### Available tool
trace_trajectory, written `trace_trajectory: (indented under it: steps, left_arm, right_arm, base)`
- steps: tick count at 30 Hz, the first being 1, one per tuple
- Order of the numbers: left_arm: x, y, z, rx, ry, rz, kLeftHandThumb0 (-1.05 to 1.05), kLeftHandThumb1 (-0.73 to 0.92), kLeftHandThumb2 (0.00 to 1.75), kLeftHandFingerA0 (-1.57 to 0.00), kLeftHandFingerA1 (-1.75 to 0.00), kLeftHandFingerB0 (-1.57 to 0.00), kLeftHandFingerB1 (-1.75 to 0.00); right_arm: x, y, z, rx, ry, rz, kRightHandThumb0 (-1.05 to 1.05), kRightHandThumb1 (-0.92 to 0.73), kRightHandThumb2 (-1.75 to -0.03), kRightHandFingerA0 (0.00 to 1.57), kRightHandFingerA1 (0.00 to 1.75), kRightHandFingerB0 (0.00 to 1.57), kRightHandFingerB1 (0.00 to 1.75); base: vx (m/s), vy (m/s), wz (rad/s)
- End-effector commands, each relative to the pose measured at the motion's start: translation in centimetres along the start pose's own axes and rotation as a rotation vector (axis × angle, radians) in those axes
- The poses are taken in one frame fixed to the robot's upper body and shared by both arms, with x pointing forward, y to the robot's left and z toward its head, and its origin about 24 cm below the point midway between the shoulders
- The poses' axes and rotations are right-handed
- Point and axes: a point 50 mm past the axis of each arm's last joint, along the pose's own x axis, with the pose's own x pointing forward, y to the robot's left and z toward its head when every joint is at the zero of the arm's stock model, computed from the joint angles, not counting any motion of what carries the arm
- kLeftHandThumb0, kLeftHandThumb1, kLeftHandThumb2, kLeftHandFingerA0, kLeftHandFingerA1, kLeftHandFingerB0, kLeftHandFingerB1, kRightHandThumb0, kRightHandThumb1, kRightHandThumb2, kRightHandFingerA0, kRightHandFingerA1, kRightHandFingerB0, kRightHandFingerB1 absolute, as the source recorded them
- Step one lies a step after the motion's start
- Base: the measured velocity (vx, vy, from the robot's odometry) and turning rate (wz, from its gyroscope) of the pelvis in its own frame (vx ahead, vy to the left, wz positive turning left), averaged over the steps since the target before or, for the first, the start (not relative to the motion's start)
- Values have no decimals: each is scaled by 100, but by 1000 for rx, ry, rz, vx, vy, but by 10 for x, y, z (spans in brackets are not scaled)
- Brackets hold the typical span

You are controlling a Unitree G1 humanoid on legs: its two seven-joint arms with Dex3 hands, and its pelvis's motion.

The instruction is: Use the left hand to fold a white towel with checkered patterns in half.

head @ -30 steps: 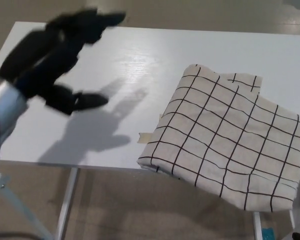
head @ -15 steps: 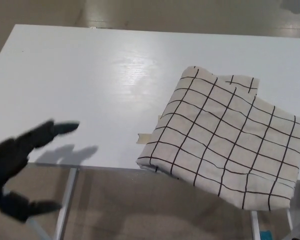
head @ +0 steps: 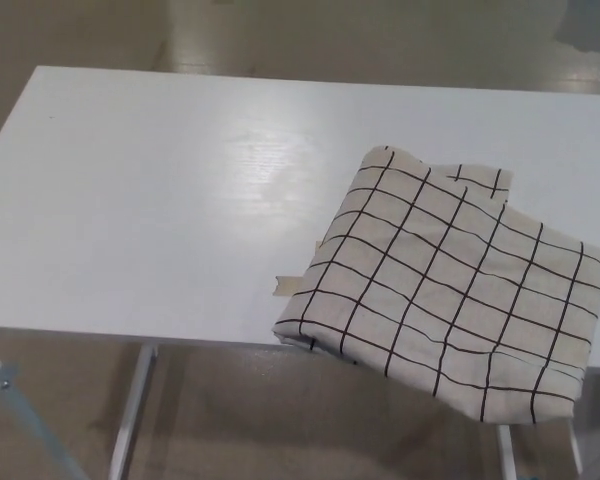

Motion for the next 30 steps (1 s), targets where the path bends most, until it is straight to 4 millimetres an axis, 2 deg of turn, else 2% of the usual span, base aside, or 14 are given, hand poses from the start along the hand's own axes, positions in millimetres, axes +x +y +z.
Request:
trace_trajectory:
  steps: [1,4,7,8,11,12,16,21,30]
  left_arm:
    - [3,-36,-63,-209,143,-11,-72,42,74,-40,-45,-33,-41]
    - [12,-33,-64,-212,147,31,-72,42,74,-40,-45,-33,-41]
    - [17,-46,-79,-200,241,111,-78,43,79,-42,-45,-36,-42]
    - [19,-48,-80,-210,254,131,-76,52,57,-48,-36,-41,-33]
    - [28,-54,-89,-282,307,199,-74,51,57,-51,-37,-43,-34]
    - [29,-58,-93,-319,333,216,-75,41,78,-46,-46,-37,-43]
    - [28,-61,-97,-374,340,257,-74,41,78,-48,-47,-38,-43]
    - [26,-55,-98,-355,329,290,-76,42,78,-49,-47,-38,-43]
    - [25,-52,-99,-311,346,291,-76,42,78,-49,-47,-38,-43]
  right_arm:
    - [-8,2,-16,-32,96,26,-46,-64,-59,54,73,49,55]
    - [0,7,-10,-24,80,30,-46,-64,-59,54,73,49,55]
    - [-8,1,-18,-35,106,32,-46,-64,-59,54,70,49,55]
    - [-9,1,-20,-33,111,28,-46,-64,-59,54,69,49,55]
    - [-11,1,-21,-25,119,18,-46,-64,-59,54,69,49,53]
    - [-12,0,-22,-23,121,16,-46,-64,-59,54,69,49,53]
    - [-12,0,-21,-12,113,12,-44,-64,-59,54,70,49,53]
    - [-6,8,-16,-18,104,27,-44,-64,-59,54,68,49,52]
    - [-9,11,-19,13,112,24,-44,-64,-59,54,71,50,52]
  base:
    - [0,0,0]
    - [0,0,0]
    - [0,0,0]
    - [0,0,0]
    - [0,0,0]
    - [0,0,0]
    - [0,0,0]
    - [0,0,0]
    - [0,0,0]
